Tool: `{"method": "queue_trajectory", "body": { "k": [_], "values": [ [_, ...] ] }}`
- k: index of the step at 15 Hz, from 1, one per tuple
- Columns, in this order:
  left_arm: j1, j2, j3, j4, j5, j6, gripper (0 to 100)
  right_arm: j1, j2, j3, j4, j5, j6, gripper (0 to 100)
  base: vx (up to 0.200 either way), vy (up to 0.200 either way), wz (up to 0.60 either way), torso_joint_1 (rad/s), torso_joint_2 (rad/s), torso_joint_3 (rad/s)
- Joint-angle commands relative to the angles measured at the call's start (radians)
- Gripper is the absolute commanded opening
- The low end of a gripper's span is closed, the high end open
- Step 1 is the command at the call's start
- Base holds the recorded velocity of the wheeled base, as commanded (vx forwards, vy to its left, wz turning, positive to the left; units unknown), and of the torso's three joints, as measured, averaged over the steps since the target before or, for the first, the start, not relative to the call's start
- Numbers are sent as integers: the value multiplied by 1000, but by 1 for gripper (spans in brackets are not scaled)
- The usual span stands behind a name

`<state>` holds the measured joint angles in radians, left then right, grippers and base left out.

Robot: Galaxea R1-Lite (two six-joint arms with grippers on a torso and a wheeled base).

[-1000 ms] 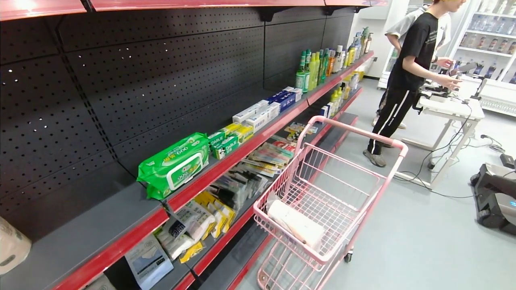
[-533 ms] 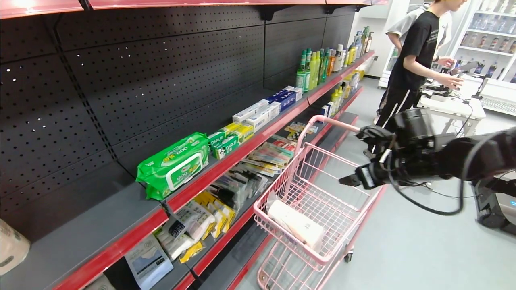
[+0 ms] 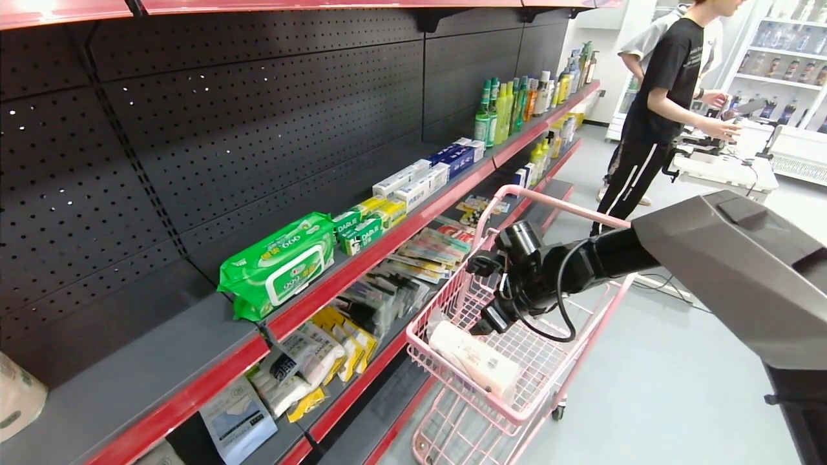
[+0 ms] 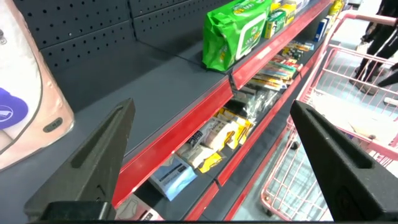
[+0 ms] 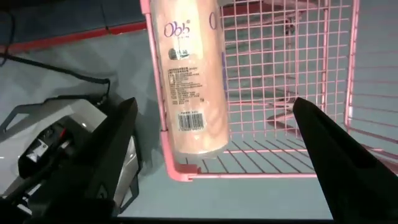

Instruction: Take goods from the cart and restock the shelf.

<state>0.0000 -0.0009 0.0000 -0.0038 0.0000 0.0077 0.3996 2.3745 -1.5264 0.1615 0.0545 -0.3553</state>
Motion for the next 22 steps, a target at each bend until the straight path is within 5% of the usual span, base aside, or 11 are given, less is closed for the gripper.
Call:
{"method": "queue_trajectory", "body": {
  "k": [1, 22],
  "values": [
    [0, 1, 0, -1, 0, 0, 100, 4, 61, -28, 0, 1, -2, 100, 0, 0, 0, 0, 0, 0],
    [0, 1, 0, -1, 0, 2, 100, 27, 183, -144, 3, 50, -74, 100, 0, 0, 0, -88, 202, 111]
  ]
}}
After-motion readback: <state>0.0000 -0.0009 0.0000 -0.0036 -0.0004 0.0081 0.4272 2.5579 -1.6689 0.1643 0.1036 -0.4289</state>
